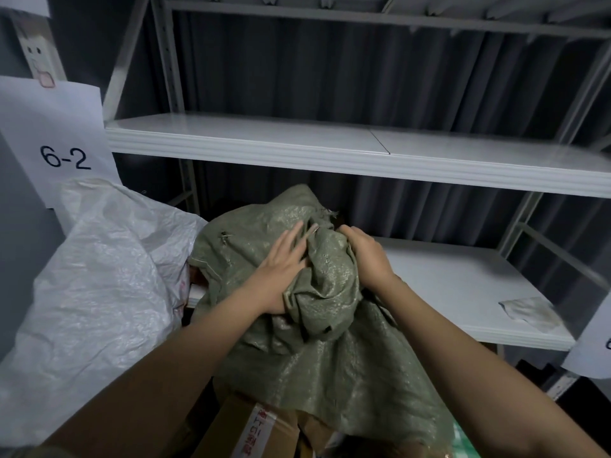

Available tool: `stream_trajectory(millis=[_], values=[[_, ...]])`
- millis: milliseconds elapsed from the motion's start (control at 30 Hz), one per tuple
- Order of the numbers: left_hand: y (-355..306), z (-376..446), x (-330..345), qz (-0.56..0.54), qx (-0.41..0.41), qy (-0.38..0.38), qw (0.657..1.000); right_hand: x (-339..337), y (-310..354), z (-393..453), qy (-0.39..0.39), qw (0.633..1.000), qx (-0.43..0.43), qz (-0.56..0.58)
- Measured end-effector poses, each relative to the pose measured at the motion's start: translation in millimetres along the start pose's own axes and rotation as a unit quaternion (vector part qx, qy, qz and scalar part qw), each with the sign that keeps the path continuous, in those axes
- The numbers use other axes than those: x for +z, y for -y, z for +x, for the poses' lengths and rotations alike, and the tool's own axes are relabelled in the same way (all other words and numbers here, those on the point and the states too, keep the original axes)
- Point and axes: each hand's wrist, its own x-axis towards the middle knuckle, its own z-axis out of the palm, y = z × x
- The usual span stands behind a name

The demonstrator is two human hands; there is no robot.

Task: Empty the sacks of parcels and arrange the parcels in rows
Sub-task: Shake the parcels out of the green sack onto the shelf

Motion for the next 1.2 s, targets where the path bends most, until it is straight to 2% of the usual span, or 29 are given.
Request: stream_trajectory(millis=[100, 200, 300, 367, 400, 467, 500, 533, 567, 667, 733, 800, 867, 967, 1067, 1133, 1167, 1200], values=[[-2.8, 6.8, 10.7, -0.007, -0.001, 0.016, 1.000, -3.0, 2.5, 0.3, 0.009, 0.994, 0.031, 0.109], [-3.7, 16.0, 25.3, 0.037, 0.011, 0.013, 0.999, -10.5, 2.4, -7.7, 0.042, 0.960, 0.057, 0.272], [-2.6, 21.1, 34.1, -0.020, -0.020, -0.001, 1.000, -20.0, -2.8, -16.8, 0.089, 0.954, 0.033, 0.284], [-3.4, 22.9, 34.7, -0.007, -0.035, -0.020, 0.999, -25.9, -4.9, -21.3, 0.134, 0.941, 0.063, 0.305], [-3.1, 24.7, 35.8, 0.012, -0.039, -0.029, 0.999, -29.4, -6.9, -24.0, 0.164, 0.914, 0.094, 0.359], [-3.3, 27.5, 38.6, 0.058, -0.042, -0.039, 0.997, -35.6, -11.8, -31.6, 0.217, 0.812, 0.158, 0.518], [-3.0, 29.3, 40.6, 0.085, -0.039, -0.044, 0.995, -37.6, -14.5, -34.9, 0.232, 0.777, 0.174, 0.558], [-2.3, 31.6, 42.9, 0.110, -0.034, -0.044, 0.992, -38.5, -16.9, -37.3, 0.247, 0.777, 0.182, 0.550], [-2.4, 33.2, 44.5, 0.129, -0.030, -0.044, 0.990, -37.4, -18.1, -39.2, 0.263, 0.805, 0.187, 0.498], [-1.8, 34.7, 39.2, 0.140, -0.005, -0.048, 0.989, -20.6, -19.4, -37.4, 0.280, 0.913, 0.168, 0.245], [-1.3, 31.2, 35.7, 0.143, 0.046, -0.074, 0.986, -7.7, -24.8, -35.4, 0.254, 0.945, 0.156, 0.138], [1.0, 25.2, 37.2, 0.158, 0.089, -0.099, 0.978, 3.7, -28.8, -33.1, 0.241, 0.954, 0.139, 0.109], [2.8, 18.2, 41.2, 0.165, 0.099, -0.108, 0.975, 14.5, -29.4, -30.7, 0.232, 0.962, 0.111, 0.090], [6.5, 11.4, 45.7, 0.143, 0.095, -0.031, 0.985, 24.8, -24.7, -29.7, 0.209, 0.975, 0.078, -0.014], [13.7, 4.6, 34.1, 0.002, 0.037, 0.126, 0.991, 29.1, -24.5, -29.9, 0.171, 0.976, 0.039, -0.129], [19.3, 0.3, 13.0, -0.159, -0.034, 0.194, 0.967, 29.9, -23.4, -30.9, 0.156, 0.973, 0.010, -0.172], [23.6, -0.2, 3.3, -0.227, -0.058, 0.169, 0.957, 30.3, -22.9, -31.5, 0.153, 0.971, 0.000, -0.182], [30.4, 0.7, -4.1, -0.252, -0.070, 0.111, 0.959, 30.5, -22.3, -31.6, 0.147, 0.971, -0.010, -0.188]])
